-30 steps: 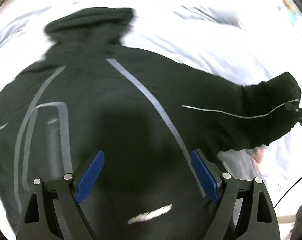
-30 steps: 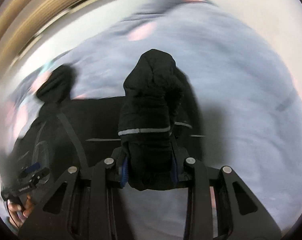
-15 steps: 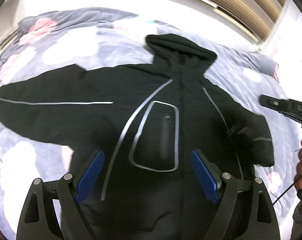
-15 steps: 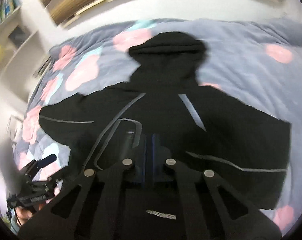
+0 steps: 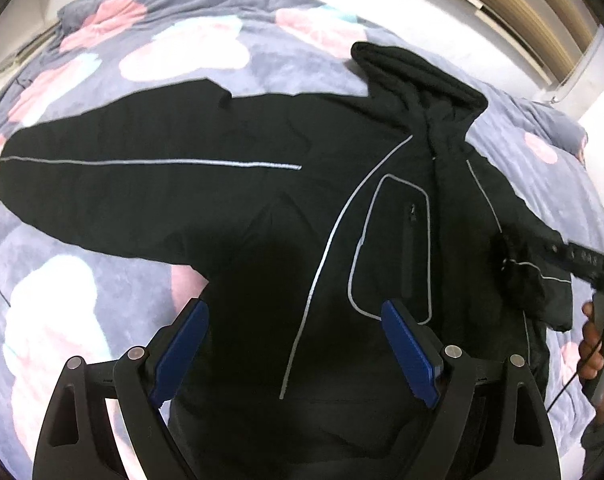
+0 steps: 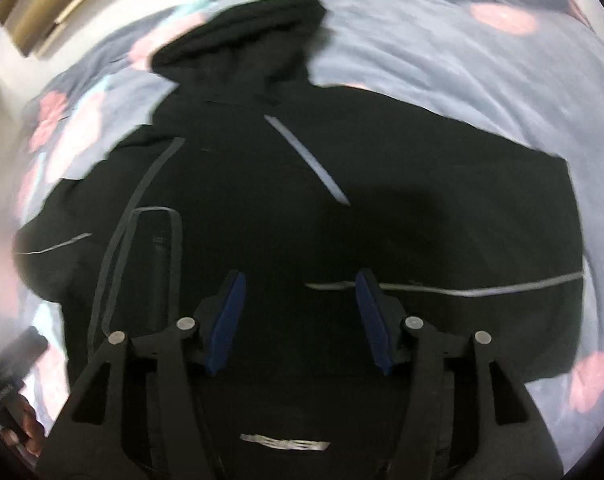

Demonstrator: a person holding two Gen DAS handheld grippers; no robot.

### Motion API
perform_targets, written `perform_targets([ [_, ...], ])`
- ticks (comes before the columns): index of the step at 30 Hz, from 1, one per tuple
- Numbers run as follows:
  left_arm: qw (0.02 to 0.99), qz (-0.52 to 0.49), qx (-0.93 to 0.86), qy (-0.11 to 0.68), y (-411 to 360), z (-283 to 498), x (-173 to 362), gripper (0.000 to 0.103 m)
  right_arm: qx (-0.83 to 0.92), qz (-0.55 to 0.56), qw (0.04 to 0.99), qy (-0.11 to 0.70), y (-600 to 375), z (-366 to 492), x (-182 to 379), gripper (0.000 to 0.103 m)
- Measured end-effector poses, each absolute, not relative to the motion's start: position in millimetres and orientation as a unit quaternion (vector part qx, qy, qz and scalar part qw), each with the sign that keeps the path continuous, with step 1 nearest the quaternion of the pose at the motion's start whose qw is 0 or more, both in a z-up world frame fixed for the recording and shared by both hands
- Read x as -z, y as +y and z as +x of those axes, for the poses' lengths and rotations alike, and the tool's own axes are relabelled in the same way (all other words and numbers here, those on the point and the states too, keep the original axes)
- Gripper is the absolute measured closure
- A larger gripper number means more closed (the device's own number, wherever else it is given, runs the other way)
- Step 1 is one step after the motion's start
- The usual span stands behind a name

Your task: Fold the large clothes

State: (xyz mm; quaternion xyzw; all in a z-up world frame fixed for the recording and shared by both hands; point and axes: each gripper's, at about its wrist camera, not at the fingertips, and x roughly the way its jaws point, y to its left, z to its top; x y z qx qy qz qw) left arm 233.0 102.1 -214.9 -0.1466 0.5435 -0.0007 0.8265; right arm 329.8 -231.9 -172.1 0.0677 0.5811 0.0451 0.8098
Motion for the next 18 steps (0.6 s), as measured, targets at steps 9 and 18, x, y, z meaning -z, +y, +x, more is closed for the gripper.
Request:
perform_targets([
  [9, 0.825, -0.150, 0.012, 0.545, 90, 247, 222, 0.014, -0.028, 0.040, 0.797, 0.602, -234, 314, 201, 0.036],
  [18, 0.820, -0.151, 0.007, 0.552, 92, 245, 228, 0.014, 0.004, 0.004, 0.771, 0.637, -222, 345, 251, 0.072],
])
